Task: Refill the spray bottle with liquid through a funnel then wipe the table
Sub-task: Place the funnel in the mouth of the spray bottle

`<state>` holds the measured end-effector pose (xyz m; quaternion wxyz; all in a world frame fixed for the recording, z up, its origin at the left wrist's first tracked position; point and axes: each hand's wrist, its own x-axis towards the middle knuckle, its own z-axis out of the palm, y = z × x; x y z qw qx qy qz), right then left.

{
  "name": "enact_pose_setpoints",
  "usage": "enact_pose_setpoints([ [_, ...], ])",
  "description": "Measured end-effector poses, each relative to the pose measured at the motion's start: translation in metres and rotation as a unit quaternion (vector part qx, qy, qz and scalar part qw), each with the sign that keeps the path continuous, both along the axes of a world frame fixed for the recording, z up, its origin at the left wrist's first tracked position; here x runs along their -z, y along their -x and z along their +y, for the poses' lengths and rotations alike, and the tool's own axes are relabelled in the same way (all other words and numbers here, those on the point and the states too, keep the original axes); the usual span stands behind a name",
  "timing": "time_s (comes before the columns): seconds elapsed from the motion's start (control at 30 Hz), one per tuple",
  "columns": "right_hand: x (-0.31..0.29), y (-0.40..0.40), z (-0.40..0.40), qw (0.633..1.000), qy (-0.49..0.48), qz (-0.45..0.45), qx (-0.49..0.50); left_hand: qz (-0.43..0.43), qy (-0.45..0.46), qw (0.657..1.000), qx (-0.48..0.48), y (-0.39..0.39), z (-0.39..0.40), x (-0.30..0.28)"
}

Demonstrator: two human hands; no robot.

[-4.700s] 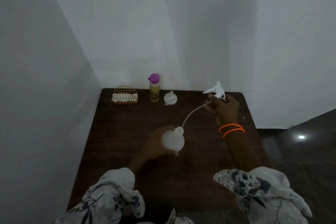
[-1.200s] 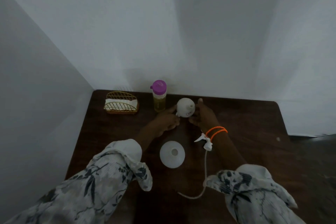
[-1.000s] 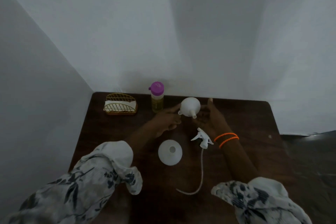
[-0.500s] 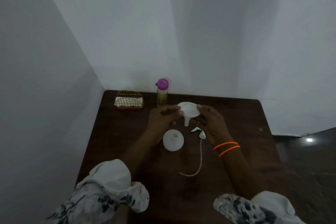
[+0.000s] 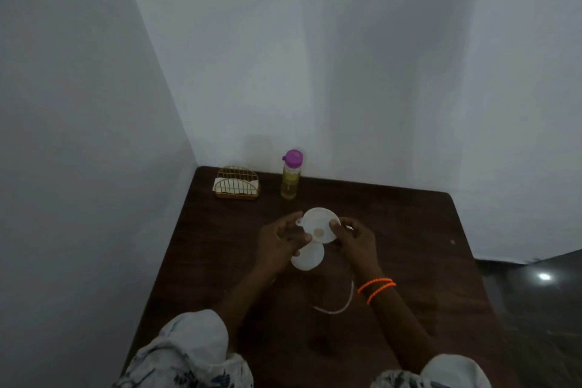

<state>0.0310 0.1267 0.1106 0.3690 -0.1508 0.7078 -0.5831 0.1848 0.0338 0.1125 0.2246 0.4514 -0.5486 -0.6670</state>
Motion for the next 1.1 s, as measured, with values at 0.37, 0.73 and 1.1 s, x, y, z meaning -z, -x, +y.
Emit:
enact_pose_setpoints([
  [0.37, 0.008, -0.003, -0.004, 0.999, -0.024, -0.004, -0.026, -0.015, 0.006, 1.0, -0.004, -0.009, 0.0, 0.013],
  [0.73, 0.023, 0.007, -0.002, 0.998, -0.064, 0.012, -0.021, -0.005, -0.056, 0.998, 0.017, -0.019, -0.004, 0.029],
  [1.1, 0.048, 0.057, -0.051, 0.991, -0.1, 0.072, -0.053, -0.042, -0.125, 0.991, -0.028, -0.015, -0.078, 0.051],
])
